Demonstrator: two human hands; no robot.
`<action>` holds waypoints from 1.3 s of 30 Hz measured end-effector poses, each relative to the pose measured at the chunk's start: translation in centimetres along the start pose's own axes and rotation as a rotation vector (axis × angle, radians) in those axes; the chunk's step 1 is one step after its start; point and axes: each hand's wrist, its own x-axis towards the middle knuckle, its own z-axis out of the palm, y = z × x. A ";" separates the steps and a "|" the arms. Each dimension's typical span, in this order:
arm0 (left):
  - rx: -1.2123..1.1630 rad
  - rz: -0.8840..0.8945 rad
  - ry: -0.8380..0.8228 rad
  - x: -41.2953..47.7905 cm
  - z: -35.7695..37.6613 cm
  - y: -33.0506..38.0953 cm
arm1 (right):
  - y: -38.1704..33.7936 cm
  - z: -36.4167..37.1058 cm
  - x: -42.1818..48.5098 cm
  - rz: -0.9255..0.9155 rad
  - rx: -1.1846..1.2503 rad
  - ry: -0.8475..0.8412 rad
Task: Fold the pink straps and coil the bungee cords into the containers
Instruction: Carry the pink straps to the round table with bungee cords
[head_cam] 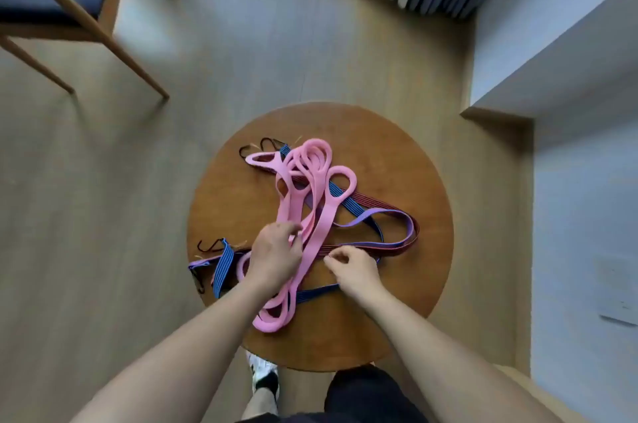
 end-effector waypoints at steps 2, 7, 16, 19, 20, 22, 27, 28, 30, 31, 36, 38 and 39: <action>0.043 0.018 0.025 2.5 1.3 0.6 | 0.0 0.1 2.4 0.032 0.023 0.014; 0.278 -0.032 -0.072 5.3 3.3 0.3 | -0.3 1.0 5.9 0.079 0.086 0.003; -0.247 -0.293 0.035 1.0 -0.1 1.2 | -1.5 2.2 4.0 0.037 0.220 -0.022; -0.360 -0.283 0.071 -0.9 -3.2 1.0 | -2.3 1.6 1.1 -0.041 0.212 -0.038; -0.393 -0.263 0.090 -1.6 -4.3 1.0 | -2.6 1.4 -0.1 -0.060 0.220 -0.042; -0.423 -0.186 0.133 -3.1 -6.4 1.0 | -3.1 1.1 -2.3 -0.091 0.245 -0.039; -0.469 0.040 0.175 -6.7 -11.5 1.9 | -4.9 -0.1 -7.9 -0.192 0.344 0.075; -0.448 0.086 0.178 -7.3 -12.3 2.1 | -5.3 -0.5 -9.0 -0.212 0.368 0.102; -0.360 0.218 0.202 -8.4 -13.6 2.6 | -6.1 -1.3 -11.2 -0.252 0.432 0.148; -0.289 0.302 0.218 -8.8 -14.2 3.0 | -6.5 -1.8 -12.2 -0.272 0.467 0.173; 0.067 0.524 0.201 -9.7 -15.8 5.2 | -7.3 -3.6 -16.6 -0.336 0.580 0.302; 0.057 0.422 0.144 -9.3 -15.6 5.8 | -7.4 -4.0 -17.8 -0.317 0.609 0.331; 0.044 0.368 0.124 -9.2 -15.5 5.9 | -7.3 -4.2 -18.3 -0.311 0.616 0.336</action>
